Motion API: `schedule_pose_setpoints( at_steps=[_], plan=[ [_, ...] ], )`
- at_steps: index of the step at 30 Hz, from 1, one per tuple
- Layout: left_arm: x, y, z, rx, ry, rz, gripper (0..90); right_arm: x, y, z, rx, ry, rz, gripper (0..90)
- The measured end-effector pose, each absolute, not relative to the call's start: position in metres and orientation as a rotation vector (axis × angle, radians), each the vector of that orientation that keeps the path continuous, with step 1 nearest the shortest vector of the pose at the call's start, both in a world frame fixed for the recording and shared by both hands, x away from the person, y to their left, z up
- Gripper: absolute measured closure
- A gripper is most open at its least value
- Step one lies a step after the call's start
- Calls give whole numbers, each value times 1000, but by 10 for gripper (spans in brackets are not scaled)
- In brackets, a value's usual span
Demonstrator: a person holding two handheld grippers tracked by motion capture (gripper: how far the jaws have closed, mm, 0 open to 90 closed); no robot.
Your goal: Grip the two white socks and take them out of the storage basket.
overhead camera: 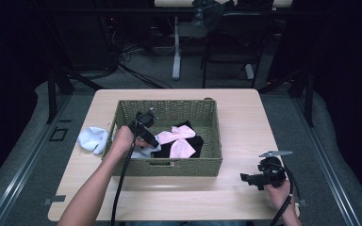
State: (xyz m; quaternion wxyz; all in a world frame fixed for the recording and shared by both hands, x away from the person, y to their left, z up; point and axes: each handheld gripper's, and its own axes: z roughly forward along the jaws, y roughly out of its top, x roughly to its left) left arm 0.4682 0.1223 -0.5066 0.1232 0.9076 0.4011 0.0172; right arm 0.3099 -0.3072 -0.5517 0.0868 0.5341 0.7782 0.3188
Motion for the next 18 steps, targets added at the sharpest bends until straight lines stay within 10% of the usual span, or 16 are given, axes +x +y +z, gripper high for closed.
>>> schedule_pose_setpoints(
  at_steps=[11,18],
  plan=[
    [468,125,-504,2626,1166,73,797,310,-307,-552,1594,2313,955,80],
    [462,142,-479,2513,1154,137,845,310,-308,-551,1595,2314,957,80]
  ],
)
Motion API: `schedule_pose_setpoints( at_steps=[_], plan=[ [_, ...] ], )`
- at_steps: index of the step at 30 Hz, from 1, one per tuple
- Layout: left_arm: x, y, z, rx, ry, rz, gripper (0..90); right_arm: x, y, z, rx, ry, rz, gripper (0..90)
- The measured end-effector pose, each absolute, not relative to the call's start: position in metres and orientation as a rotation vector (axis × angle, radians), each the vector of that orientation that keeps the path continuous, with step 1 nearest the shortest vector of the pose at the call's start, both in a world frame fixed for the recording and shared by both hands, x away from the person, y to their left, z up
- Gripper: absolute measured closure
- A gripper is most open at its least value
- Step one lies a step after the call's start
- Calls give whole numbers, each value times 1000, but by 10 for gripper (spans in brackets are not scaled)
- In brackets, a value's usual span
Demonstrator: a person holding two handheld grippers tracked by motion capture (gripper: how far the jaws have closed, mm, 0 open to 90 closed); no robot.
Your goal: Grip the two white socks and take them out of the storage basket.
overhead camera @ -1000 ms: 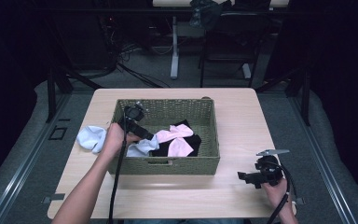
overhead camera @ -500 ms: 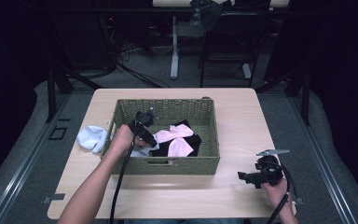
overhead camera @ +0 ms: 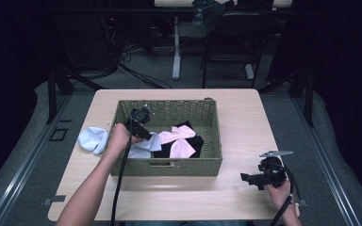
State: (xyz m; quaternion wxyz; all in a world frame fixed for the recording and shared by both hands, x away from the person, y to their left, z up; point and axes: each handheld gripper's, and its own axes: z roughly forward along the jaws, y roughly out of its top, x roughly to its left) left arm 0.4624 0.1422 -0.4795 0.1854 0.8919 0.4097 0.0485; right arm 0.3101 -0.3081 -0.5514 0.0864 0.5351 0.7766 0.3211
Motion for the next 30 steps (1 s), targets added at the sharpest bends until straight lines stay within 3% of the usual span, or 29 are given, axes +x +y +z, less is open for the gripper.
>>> schedule_pose_setpoints(
  at_steps=[11,30],
  plan=[
    [454,161,-430,2400,1115,203,845,310,-307,-552,1596,2311,953,80],
    [454,169,-376,2353,1098,274,845,311,-306,-553,1596,2328,945,75]
  ],
)
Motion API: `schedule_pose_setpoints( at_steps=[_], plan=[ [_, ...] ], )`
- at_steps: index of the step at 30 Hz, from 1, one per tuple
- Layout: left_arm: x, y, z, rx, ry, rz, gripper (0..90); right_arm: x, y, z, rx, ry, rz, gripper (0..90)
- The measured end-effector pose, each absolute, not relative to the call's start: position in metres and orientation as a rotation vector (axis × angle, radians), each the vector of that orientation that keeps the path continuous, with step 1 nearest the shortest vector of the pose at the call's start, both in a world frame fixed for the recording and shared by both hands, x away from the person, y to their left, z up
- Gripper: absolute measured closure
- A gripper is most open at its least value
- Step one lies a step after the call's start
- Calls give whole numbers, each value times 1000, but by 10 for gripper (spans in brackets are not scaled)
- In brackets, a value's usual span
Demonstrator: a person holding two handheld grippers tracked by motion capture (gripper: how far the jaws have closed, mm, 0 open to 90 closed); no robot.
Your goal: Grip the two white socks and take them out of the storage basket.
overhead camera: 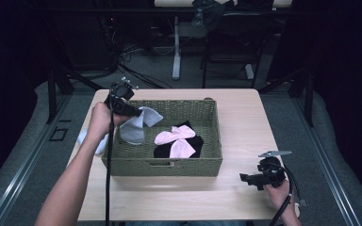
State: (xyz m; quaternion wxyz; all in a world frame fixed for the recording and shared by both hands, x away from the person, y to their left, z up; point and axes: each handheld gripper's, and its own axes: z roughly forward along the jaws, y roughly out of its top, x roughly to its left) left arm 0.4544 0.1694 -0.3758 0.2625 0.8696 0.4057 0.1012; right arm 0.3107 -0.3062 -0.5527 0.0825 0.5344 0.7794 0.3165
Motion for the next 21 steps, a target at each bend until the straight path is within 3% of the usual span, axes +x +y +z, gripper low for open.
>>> schedule_pose_setpoints(
  at_steps=[21],
  plan=[
    [450,191,-318,2290,1113,374,845,311,-305,-553,1592,2335,934,74]
  ],
)
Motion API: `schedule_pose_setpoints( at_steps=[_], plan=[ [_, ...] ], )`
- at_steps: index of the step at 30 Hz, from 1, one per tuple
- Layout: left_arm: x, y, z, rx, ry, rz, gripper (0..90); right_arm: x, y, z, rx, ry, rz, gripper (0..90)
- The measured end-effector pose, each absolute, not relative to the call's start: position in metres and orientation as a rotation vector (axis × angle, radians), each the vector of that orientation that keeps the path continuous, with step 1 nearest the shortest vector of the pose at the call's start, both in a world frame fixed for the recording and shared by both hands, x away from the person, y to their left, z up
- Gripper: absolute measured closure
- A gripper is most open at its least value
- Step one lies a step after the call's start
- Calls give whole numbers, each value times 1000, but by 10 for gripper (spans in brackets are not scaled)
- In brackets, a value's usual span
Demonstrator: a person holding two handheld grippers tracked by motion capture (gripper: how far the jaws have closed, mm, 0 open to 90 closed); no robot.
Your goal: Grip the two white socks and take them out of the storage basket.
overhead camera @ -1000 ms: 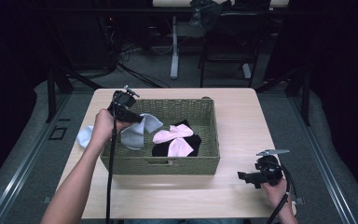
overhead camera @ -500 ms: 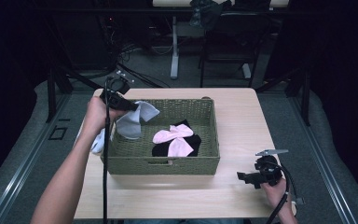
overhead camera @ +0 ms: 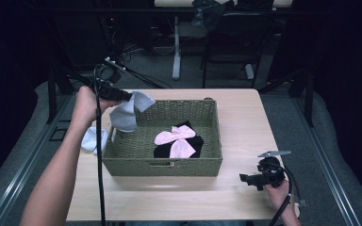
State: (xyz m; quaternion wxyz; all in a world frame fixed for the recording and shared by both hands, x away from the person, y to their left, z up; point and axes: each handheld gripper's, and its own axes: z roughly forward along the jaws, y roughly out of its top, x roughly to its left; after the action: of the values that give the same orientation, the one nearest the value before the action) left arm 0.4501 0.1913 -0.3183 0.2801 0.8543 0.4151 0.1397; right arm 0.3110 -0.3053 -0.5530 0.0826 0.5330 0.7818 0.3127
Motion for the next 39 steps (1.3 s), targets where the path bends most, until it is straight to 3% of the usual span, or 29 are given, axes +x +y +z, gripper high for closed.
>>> schedule_pose_setpoints(
  at_steps=[24,39],
  plan=[
    [428,263,-286,2178,1277,498,845,311,-304,-553,1593,2330,936,72],
    [419,314,-326,2150,1477,503,846,311,-304,-554,1590,2339,931,72]
  ],
)
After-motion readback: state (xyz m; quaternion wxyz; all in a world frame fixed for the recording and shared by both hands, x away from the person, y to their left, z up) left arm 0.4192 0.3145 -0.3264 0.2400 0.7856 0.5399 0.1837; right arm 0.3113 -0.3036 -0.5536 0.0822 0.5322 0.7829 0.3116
